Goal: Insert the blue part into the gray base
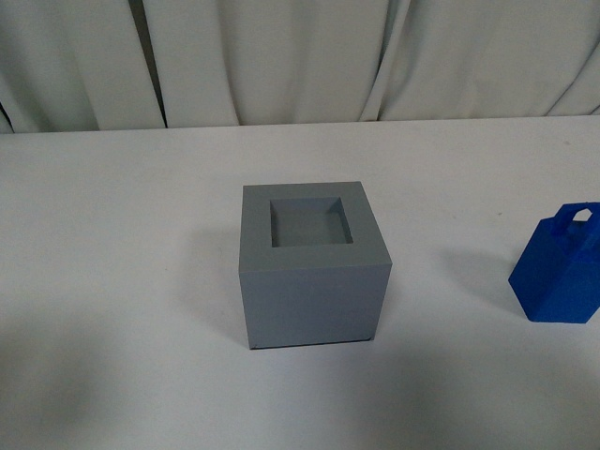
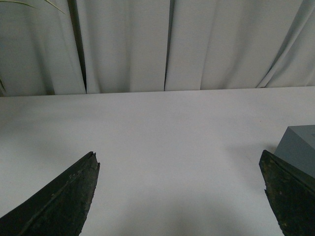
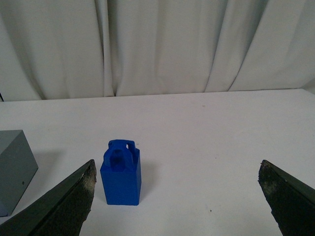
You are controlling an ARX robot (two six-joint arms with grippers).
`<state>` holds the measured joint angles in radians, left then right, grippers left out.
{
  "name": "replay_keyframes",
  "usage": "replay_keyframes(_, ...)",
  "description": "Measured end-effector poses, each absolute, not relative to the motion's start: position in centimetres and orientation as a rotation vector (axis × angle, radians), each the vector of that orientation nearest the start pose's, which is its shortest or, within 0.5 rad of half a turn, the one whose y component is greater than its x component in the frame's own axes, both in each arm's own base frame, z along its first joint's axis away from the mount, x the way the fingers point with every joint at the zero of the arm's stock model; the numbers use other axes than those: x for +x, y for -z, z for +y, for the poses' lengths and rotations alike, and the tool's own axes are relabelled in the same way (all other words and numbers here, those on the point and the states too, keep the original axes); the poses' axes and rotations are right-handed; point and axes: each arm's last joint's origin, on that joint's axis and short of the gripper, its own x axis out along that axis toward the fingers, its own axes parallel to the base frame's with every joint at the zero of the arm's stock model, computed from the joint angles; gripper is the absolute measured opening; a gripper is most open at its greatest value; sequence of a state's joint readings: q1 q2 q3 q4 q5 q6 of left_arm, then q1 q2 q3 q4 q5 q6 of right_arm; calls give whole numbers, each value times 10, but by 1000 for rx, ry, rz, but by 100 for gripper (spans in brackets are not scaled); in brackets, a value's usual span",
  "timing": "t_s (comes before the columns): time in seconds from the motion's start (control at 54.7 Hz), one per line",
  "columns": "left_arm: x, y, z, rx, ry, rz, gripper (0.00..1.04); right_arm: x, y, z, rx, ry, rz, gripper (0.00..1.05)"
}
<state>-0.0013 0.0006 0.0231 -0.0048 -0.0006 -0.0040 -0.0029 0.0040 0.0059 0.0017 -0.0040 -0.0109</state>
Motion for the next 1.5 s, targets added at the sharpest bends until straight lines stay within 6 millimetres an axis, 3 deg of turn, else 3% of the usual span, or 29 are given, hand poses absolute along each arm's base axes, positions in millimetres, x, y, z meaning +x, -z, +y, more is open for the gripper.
replay_keyframes(1.061,96,-171,0,-4,1,-18,99,98,-165,0,-11,-1,-3,97)
replay_keyframes(1.189,96,-171,0,-4,2,-18,99,103,-163,-2,-190,-432,2,97)
replay_keyframes(1.226,96,-171,0,-4,0,-18,99,104,-163,-2,-206,-487,-5,97)
replay_keyframes(1.39,96,-171,0,-4,1,-18,99,120,-191,-3,-232,-506,-13,97)
replay_keyframes(1.5,96,-171,0,-4,1,-18,99,149,-217,-2,-219,-531,50,97)
